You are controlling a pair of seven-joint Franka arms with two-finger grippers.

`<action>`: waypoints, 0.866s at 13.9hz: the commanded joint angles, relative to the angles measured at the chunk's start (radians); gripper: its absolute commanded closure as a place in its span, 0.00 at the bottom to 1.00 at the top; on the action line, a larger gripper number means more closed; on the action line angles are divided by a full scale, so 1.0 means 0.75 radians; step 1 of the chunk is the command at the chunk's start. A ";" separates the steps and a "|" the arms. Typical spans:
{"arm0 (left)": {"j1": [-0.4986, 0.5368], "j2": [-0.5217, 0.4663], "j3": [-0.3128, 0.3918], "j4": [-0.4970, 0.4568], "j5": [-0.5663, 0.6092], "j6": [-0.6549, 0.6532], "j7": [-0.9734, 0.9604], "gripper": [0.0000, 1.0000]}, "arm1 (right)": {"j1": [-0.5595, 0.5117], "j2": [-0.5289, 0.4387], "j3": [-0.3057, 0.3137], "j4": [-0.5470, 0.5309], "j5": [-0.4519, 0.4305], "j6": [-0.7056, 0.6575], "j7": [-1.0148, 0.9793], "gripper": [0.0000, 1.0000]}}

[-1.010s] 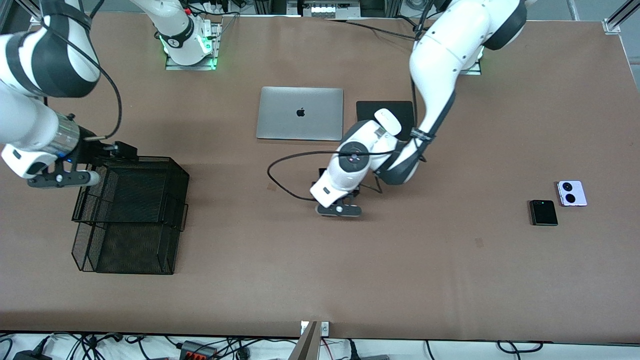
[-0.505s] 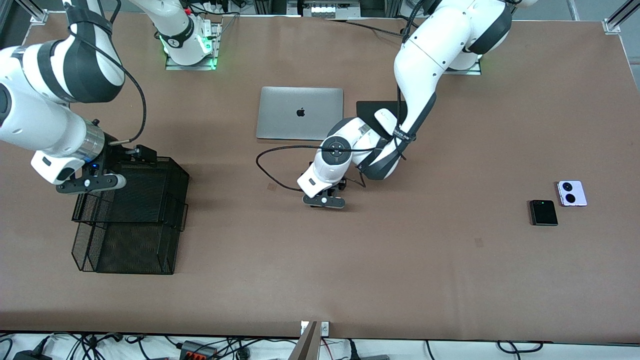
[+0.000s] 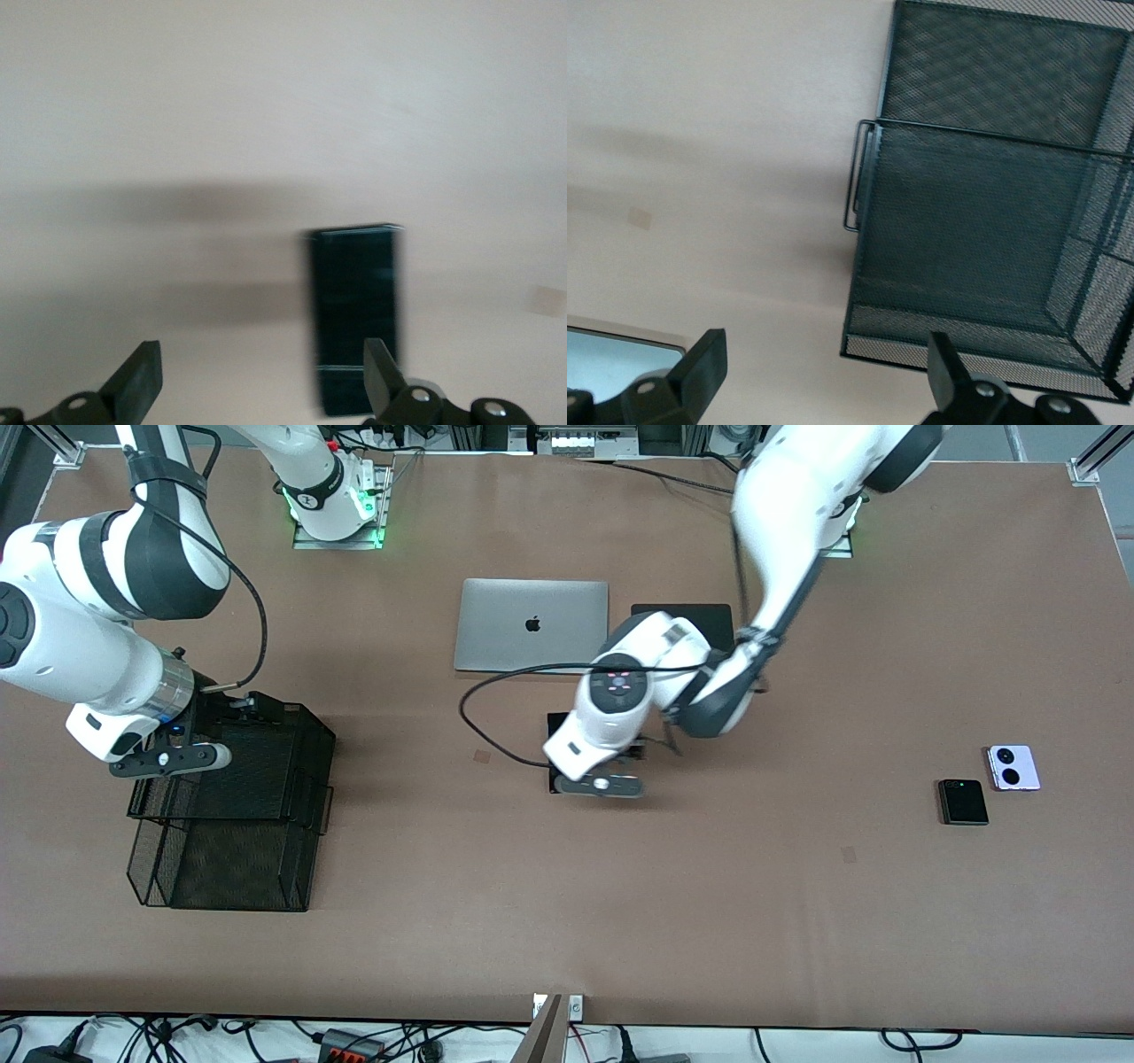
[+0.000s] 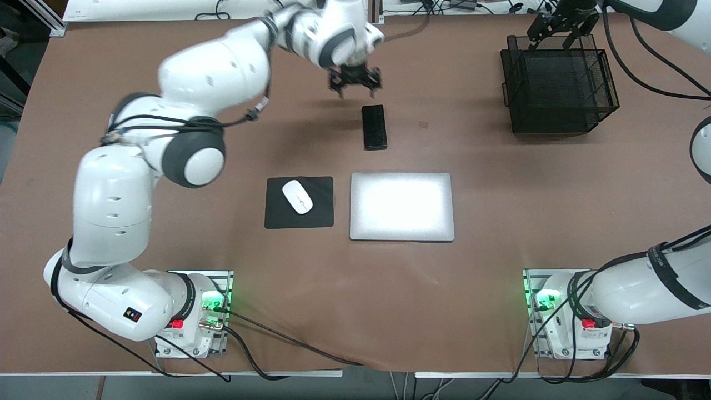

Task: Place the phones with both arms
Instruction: 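Carry the bar phone to the laptop while the right gripper nears the basket, then grasp the bar phone with the right gripper while the left grasps the flip phone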

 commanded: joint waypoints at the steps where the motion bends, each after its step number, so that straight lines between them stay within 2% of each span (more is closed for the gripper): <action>1: 0.178 -0.094 -0.005 -0.053 0.081 -0.155 0.190 0.00 | 0.069 0.030 -0.006 0.035 0.018 0.002 0.007 0.00; 3: 0.276 -0.114 -0.015 -0.055 0.277 -0.229 0.356 0.00 | 0.112 0.083 -0.006 0.073 0.022 0.002 -0.005 0.00; 6: 0.420 -0.147 0.004 -0.076 0.374 -0.294 0.689 0.00 | 0.265 0.232 0.023 0.204 0.057 0.037 0.062 0.00; 10: 0.679 -0.149 -0.007 -0.104 0.382 -0.270 0.782 0.00 | 0.468 0.467 0.023 0.382 0.053 0.175 0.317 0.00; 12: 0.818 -0.141 -0.013 -0.147 0.380 -0.198 0.803 0.00 | 0.522 0.541 0.023 0.399 0.055 0.272 0.401 0.00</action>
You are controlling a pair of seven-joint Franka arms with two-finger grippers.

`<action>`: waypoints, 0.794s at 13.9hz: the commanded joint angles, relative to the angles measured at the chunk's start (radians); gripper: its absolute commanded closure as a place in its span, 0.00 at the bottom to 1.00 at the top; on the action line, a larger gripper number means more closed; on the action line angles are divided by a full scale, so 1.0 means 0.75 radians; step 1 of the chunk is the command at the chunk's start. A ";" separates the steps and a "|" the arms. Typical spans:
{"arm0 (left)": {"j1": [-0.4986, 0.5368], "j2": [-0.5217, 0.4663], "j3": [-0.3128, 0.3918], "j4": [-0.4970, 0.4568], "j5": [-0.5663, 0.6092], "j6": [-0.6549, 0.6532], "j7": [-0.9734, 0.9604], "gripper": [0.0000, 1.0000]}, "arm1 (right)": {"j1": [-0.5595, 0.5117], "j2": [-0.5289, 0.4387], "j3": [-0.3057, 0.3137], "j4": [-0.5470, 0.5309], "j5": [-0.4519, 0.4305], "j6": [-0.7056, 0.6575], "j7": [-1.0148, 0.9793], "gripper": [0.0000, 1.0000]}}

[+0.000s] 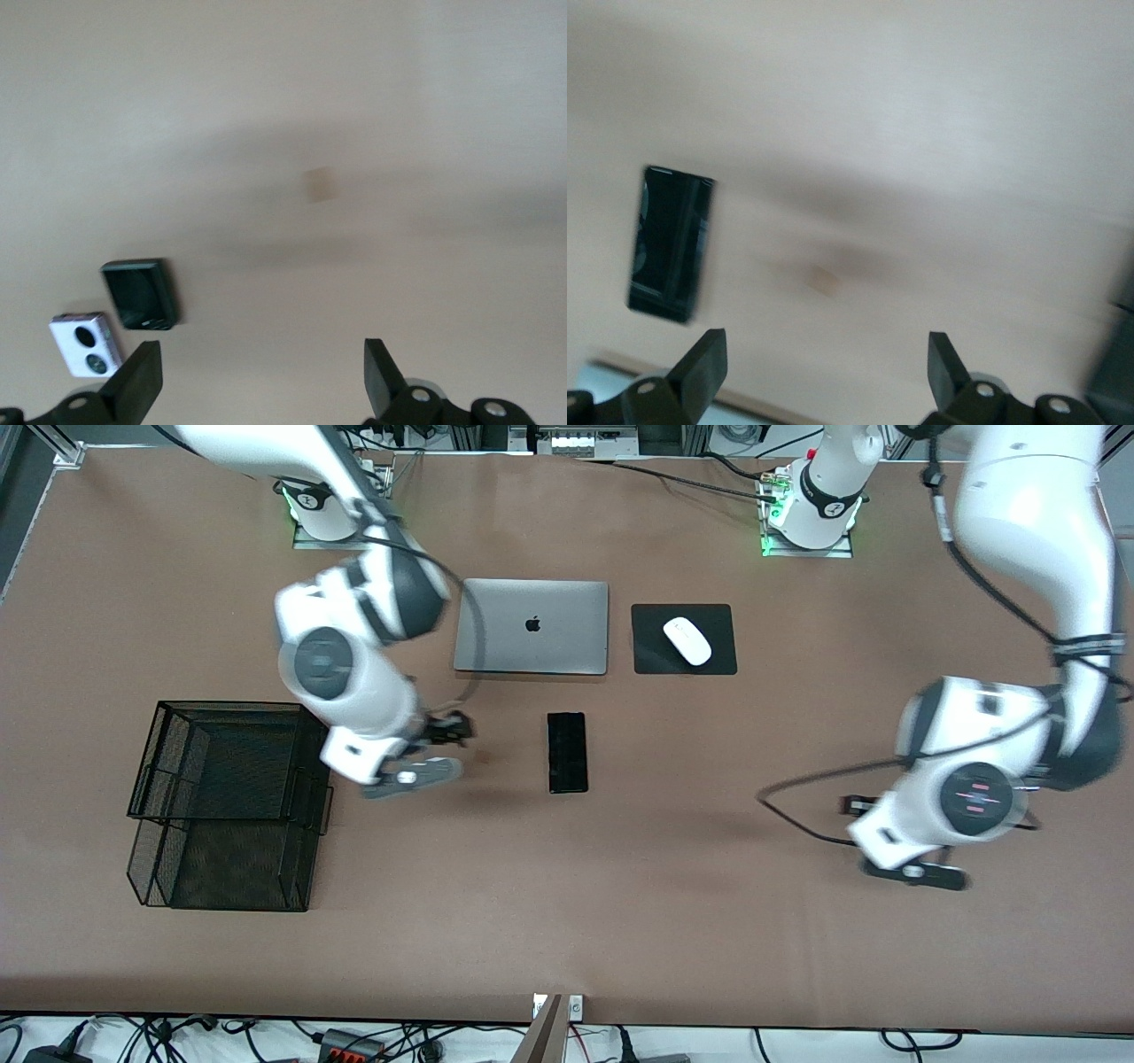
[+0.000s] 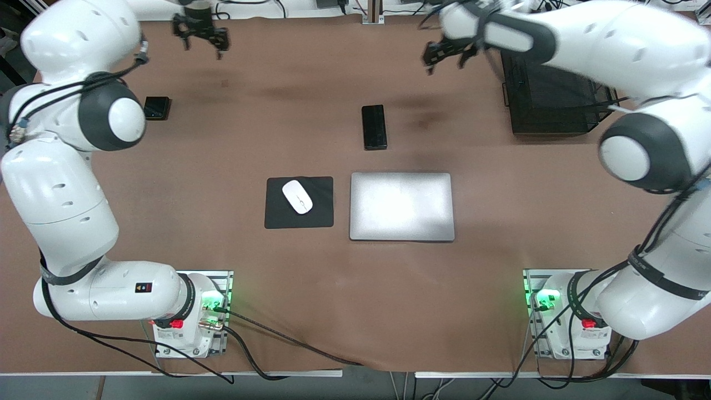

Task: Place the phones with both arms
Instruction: 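Grasp the bar phone with the right gripper while the left grasps the flip phone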

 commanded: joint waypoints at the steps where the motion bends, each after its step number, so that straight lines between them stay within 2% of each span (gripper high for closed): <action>1: 0.151 -0.036 -0.033 -0.143 0.020 0.118 0.045 0.00 | 0.065 0.136 -0.013 0.089 0.011 0.096 0.093 0.00; 3: 0.224 -0.032 -0.029 -0.214 0.030 0.233 0.059 0.00 | 0.144 0.212 -0.013 0.091 0.007 0.227 0.185 0.00; 5: 0.349 -0.010 -0.031 -0.286 0.028 0.417 0.197 0.00 | 0.204 0.285 -0.015 0.091 -0.001 0.342 0.269 0.00; 9: 0.482 0.005 -0.033 -0.466 0.022 0.750 0.264 0.00 | 0.281 0.410 -0.027 0.152 -0.015 0.373 0.412 0.00; 11: 0.513 0.031 -0.035 -0.489 0.012 0.810 0.264 0.00 | 0.298 0.435 -0.027 0.170 -0.086 0.371 0.500 0.00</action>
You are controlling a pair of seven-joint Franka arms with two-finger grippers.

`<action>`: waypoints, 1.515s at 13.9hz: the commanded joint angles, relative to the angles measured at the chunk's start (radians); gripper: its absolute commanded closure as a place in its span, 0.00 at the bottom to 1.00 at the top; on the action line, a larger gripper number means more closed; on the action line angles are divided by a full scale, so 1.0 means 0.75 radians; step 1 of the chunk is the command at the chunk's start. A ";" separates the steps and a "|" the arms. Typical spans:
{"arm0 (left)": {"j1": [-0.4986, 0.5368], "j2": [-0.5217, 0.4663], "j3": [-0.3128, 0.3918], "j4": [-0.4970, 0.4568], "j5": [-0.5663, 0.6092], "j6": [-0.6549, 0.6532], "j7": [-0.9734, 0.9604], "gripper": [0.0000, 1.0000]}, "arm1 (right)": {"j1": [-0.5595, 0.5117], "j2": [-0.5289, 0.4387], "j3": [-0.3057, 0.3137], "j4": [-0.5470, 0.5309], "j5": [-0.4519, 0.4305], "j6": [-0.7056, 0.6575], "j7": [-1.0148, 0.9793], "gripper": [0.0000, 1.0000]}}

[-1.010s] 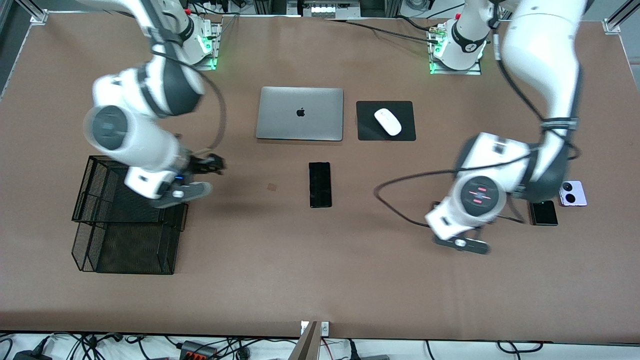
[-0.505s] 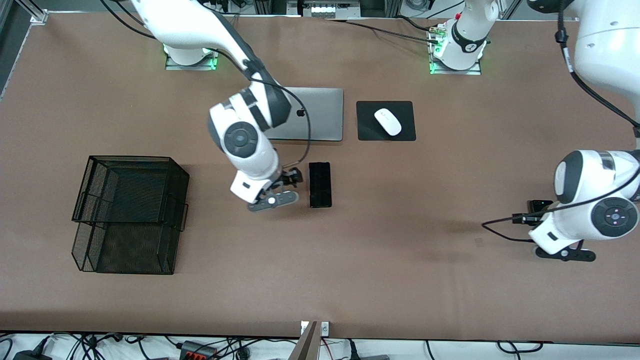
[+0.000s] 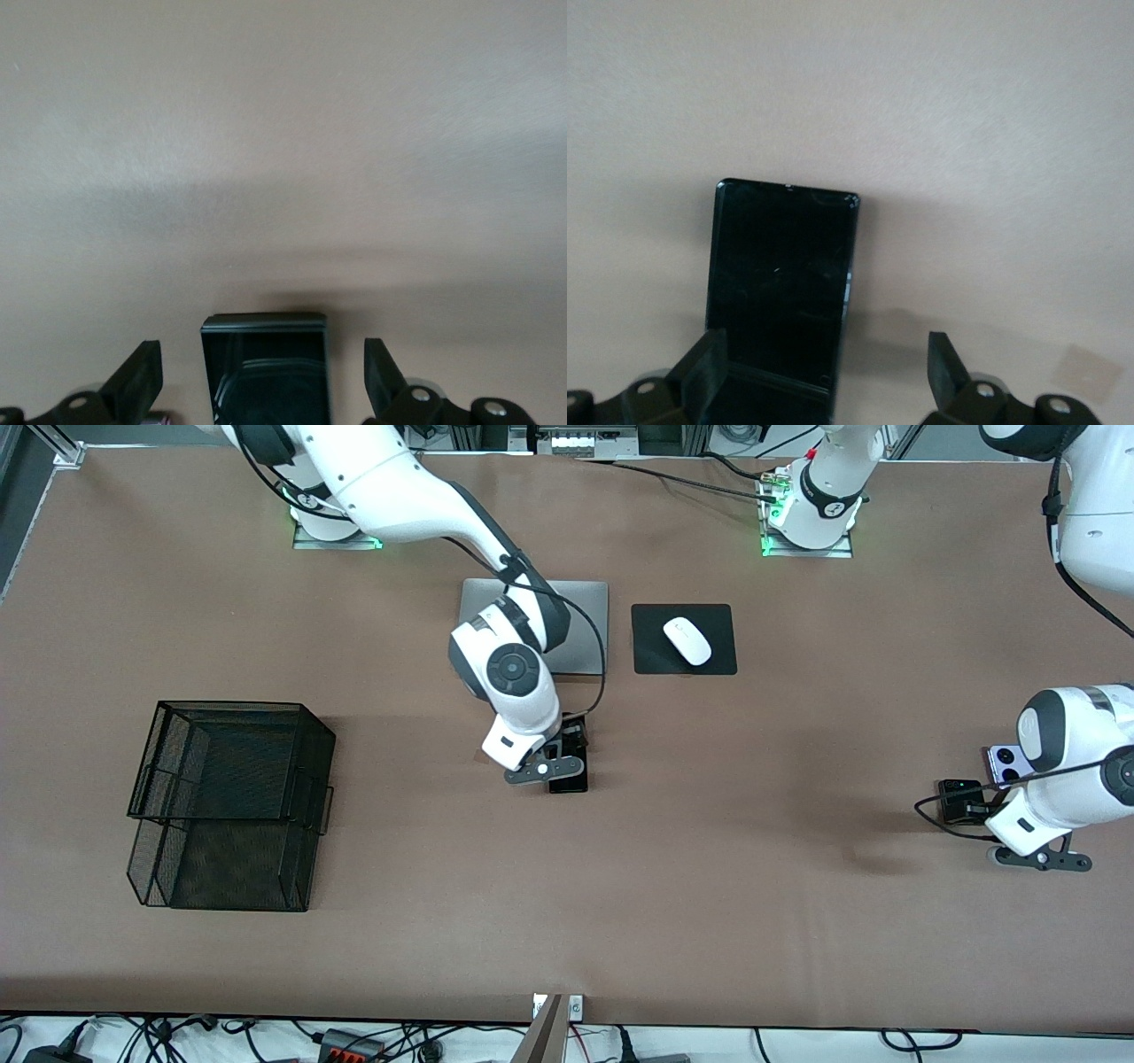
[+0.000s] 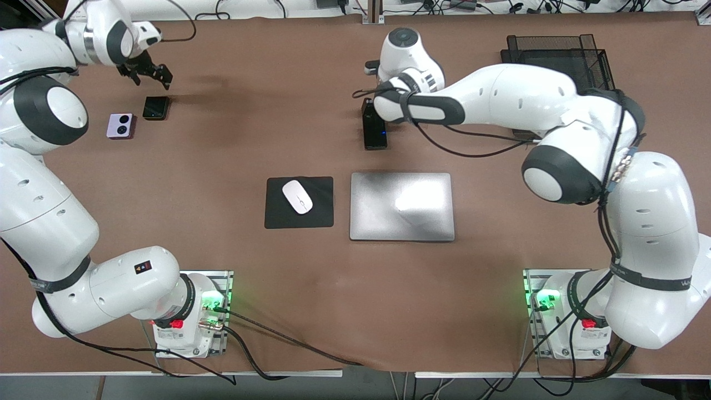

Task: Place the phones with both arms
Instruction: 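Grasp the bar phone with the right gripper while the left grasps the flip phone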

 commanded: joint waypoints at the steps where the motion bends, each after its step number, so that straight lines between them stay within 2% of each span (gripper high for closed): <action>1: 0.041 0.001 -0.028 -0.054 0.011 0.052 0.019 0.00 | 0.036 0.053 -0.018 0.071 -0.069 -0.013 0.113 0.00; 8: 0.069 0.026 -0.030 -0.079 0.011 0.060 0.017 0.00 | 0.056 0.117 -0.003 0.106 -0.052 0.075 0.193 0.00; 14: 0.084 0.061 -0.030 -0.079 0.008 0.062 0.017 0.01 | 0.068 0.129 -0.003 0.106 -0.054 0.079 0.209 0.00; 15: 0.090 0.067 -0.032 -0.079 0.008 0.062 0.017 0.06 | 0.068 0.127 -0.003 0.106 -0.058 0.075 0.195 0.18; 16: 0.090 0.069 -0.032 -0.079 0.008 0.062 0.017 0.25 | 0.068 0.123 -0.005 0.106 -0.061 0.069 0.185 0.56; 17: 0.088 0.067 -0.034 -0.077 0.008 0.062 0.017 0.43 | 0.066 0.123 -0.005 0.106 -0.065 0.067 0.180 0.73; 18: 0.086 0.063 -0.034 -0.077 0.008 0.062 0.017 0.62 | 0.062 0.121 -0.005 0.106 -0.065 0.067 0.178 0.80; 19: 0.088 0.061 -0.048 -0.075 0.008 0.058 0.014 0.72 | 0.054 0.113 -0.005 0.106 -0.063 0.063 0.178 0.82; 20: 0.090 0.059 -0.056 -0.068 0.008 0.054 0.014 0.73 | 0.048 0.092 -0.007 0.106 -0.059 0.052 0.182 0.86; 21: 0.090 0.049 -0.062 -0.062 0.008 0.044 0.014 0.73 | 0.048 0.054 -0.016 0.106 -0.063 0.024 0.182 0.86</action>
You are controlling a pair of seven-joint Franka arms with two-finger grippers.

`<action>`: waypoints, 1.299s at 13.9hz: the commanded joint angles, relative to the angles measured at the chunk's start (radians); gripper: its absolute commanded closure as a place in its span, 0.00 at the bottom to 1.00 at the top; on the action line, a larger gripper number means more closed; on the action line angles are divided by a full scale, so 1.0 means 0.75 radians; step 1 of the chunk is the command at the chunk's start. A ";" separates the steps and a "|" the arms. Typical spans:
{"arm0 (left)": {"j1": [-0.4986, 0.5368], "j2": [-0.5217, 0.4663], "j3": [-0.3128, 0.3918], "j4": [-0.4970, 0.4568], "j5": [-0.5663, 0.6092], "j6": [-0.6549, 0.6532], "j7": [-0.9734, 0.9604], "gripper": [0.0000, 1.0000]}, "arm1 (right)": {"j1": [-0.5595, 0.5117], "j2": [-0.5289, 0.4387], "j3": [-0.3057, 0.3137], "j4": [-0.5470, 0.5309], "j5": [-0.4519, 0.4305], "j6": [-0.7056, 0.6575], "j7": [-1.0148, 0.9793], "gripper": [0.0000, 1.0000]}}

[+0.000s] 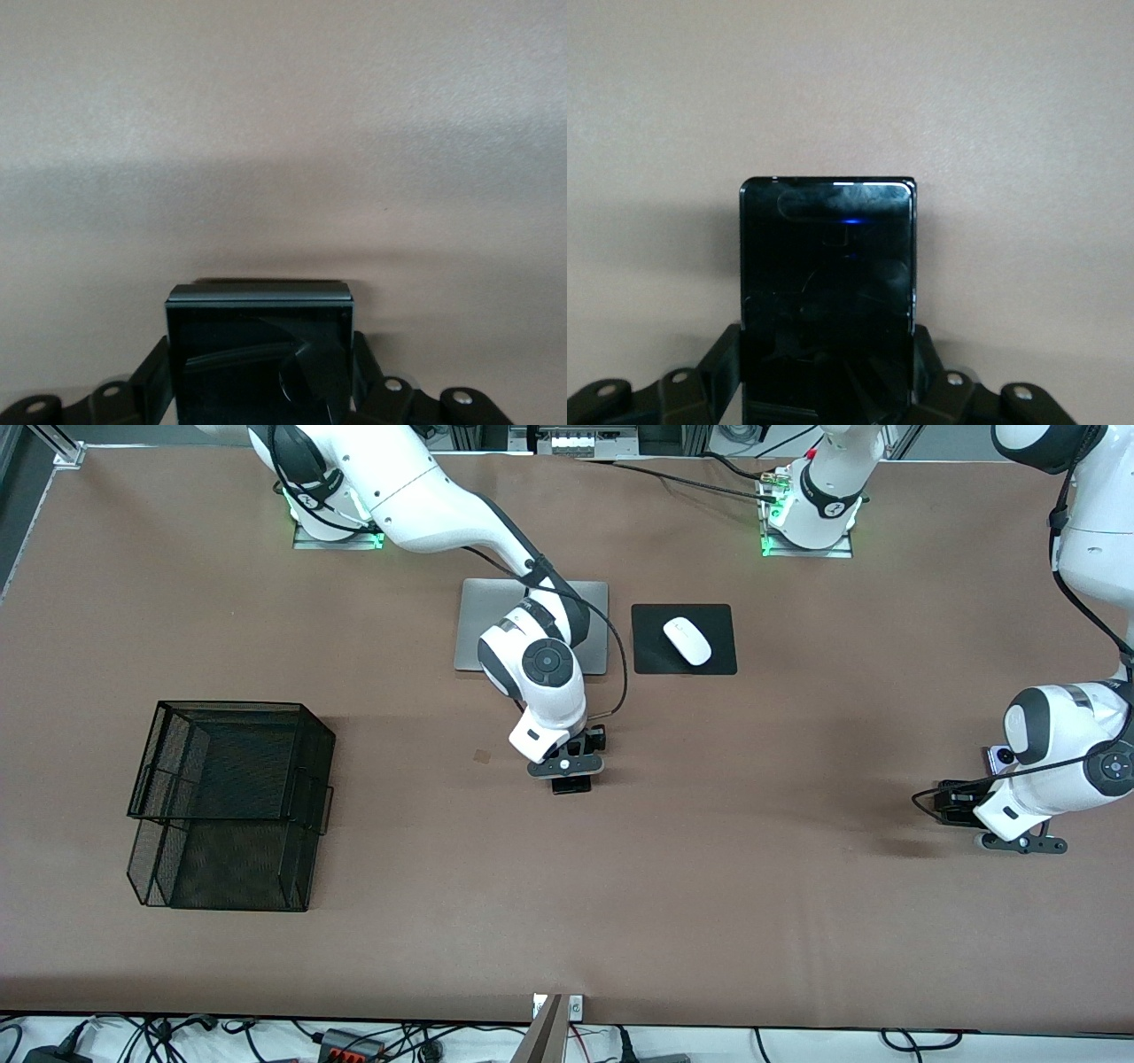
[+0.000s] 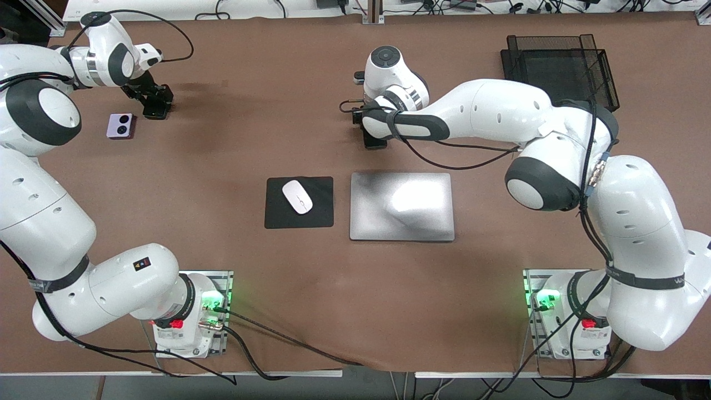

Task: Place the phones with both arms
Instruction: 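Grasp the bar phone with the right gripper while the left grasps the flip phone, then drop the bar phone into the basket while the left gripper sets down the flip phone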

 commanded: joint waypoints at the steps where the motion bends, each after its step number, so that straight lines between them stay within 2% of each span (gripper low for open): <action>1: 0.017 -0.036 -0.048 0.007 0.009 -0.020 0.010 0.73 | -0.019 -0.085 -0.012 0.016 -0.007 -0.088 0.002 0.86; 4: 0.017 -0.124 -0.178 0.050 0.003 -0.246 -0.011 0.73 | -0.152 -0.213 -0.023 0.029 -0.013 -0.264 -0.024 0.86; 6: 0.013 -0.173 -0.281 0.076 -0.001 -0.394 -0.009 0.72 | -0.272 -0.312 -0.023 -0.024 -0.011 -0.405 -0.106 0.86; 8: 0.013 -0.190 -0.458 0.083 -0.018 -0.545 -0.043 0.72 | -0.387 -0.381 -0.023 -0.053 -0.013 -0.575 -0.198 0.86; 11: -0.031 -0.178 -0.681 0.078 -0.055 -0.623 -0.339 0.72 | -0.538 -0.504 -0.023 -0.094 -0.018 -0.791 -0.337 0.86; 12: -0.101 -0.165 -0.700 0.078 -0.057 -0.615 -0.421 0.72 | -0.589 -0.537 -0.023 -0.102 -0.018 -0.853 -0.386 0.86; 14: -0.335 -0.112 -0.696 0.083 -0.053 -0.544 -0.615 0.72 | -0.675 -0.590 -0.023 -0.129 -0.018 -0.935 -0.503 0.86; 16: -0.559 -0.057 -0.629 0.099 -0.036 -0.324 -0.915 0.73 | -0.747 -0.639 -0.025 -0.190 -0.022 -1.017 -0.583 0.86; 18: -0.769 0.025 -0.525 0.109 -0.034 -0.099 -1.053 0.72 | -0.800 -0.672 -0.025 -0.257 -0.024 -1.058 -0.620 0.86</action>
